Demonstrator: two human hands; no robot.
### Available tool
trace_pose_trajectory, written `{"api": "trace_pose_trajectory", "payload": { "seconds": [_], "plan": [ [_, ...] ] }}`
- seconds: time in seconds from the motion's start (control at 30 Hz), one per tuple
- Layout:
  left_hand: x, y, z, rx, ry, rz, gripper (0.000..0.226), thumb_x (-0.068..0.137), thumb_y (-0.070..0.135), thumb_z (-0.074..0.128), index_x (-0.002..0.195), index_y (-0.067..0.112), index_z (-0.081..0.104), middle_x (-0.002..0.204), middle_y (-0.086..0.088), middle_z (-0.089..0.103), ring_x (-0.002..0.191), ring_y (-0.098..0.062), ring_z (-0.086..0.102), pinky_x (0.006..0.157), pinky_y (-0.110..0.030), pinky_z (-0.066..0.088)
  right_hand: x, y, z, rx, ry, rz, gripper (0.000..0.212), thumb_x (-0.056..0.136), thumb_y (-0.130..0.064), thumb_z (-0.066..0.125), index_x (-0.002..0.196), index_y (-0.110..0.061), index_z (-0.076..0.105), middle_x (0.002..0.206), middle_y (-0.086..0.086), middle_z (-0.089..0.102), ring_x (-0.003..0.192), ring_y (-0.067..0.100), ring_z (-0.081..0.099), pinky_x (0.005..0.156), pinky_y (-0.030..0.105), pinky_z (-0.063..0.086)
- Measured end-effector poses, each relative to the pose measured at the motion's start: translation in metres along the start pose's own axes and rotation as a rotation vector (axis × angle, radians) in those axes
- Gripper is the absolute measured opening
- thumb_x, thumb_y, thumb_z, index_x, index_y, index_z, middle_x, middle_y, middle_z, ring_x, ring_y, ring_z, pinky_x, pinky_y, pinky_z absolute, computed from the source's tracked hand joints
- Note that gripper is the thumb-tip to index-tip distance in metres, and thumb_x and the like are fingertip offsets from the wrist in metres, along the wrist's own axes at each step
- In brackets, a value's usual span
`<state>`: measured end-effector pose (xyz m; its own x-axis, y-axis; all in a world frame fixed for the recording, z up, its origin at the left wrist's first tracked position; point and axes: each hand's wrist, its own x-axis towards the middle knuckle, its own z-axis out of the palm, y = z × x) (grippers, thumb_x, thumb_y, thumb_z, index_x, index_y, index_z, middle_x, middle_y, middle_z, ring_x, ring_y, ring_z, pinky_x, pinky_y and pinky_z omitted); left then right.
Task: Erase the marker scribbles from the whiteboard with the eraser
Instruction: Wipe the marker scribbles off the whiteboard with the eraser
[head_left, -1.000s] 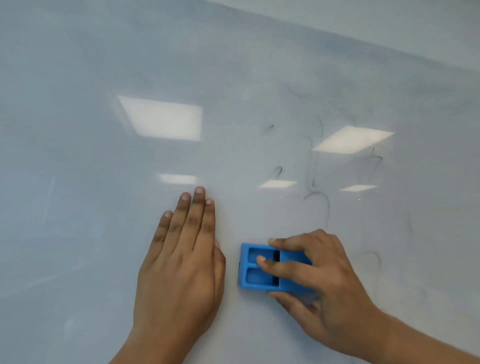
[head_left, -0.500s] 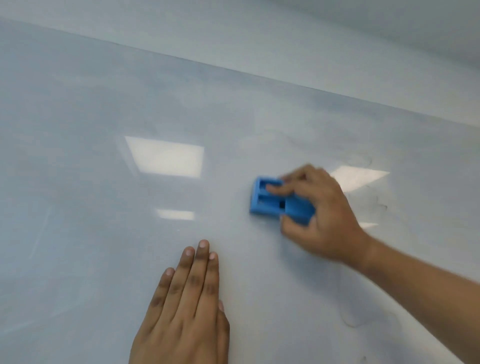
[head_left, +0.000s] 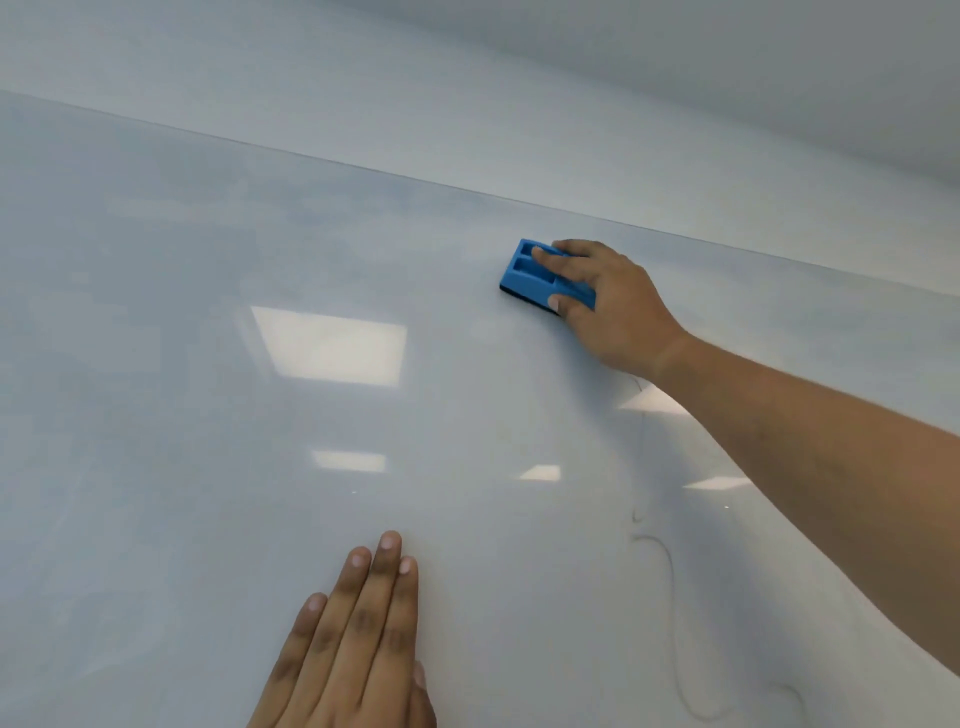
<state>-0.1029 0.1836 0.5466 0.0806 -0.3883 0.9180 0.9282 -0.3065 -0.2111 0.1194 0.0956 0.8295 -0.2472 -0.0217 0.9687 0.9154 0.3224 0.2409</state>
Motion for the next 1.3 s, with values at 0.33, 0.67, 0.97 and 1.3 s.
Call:
{"api": "trace_pose_trajectory", "payload": {
  "seconds": [0.33,0.67,0.97,1.3],
  "plan": [
    [0.001,0.002,-0.010,-0.067,-0.051,-0.004,0.053,0.085,0.020,0.034,0.131,0.004,0.052,0.137,-0.014,0.059,0.139,-0.020,0.033,0.120,-0.029,0.016,-0.210,-0.009,-0.035,0.127,-0.225,-0.089,0.050,0.085,-0.027,0.066,0.129,-0.049,0.058,0.136,-0.029,0.045,0.132,0.008,0.045,0.108,0.033,0.038],
    [0.004,0.006,-0.015,-0.155,-0.134,-0.065,0.054,0.086,0.017,0.029,0.135,0.005,0.048,0.141,-0.015,0.055,0.152,-0.005,0.014,0.121,-0.025,0.013,-0.072,0.044,-0.039,0.069,-0.079,-0.036,0.048,0.087,-0.014,0.076,0.131,-0.026,0.062,0.139,0.003,0.056,0.128,0.020,0.053,0.111,0.023,0.032],
    [0.018,0.048,-0.009,-0.138,-0.071,0.029,0.054,0.083,0.013,0.033,0.134,0.006,0.051,0.141,-0.011,0.056,0.137,-0.023,0.042,0.110,-0.034,0.027,-0.093,0.000,-0.013,0.098,-0.003,-0.064,0.044,0.086,-0.027,0.072,0.129,-0.033,0.063,0.138,-0.003,0.056,0.121,0.022,0.051,0.109,0.040,0.037],
    [0.018,0.050,0.006,-0.013,-0.079,0.034,0.055,0.077,0.012,0.033,0.127,0.009,0.055,0.134,-0.007,0.063,0.131,-0.021,0.051,0.110,-0.033,0.028,-0.020,0.016,-0.017,0.086,0.054,0.015,0.045,0.085,-0.024,0.077,0.128,-0.029,0.064,0.125,0.005,0.055,0.120,0.028,0.052,0.106,0.039,0.041]
  ]
}}
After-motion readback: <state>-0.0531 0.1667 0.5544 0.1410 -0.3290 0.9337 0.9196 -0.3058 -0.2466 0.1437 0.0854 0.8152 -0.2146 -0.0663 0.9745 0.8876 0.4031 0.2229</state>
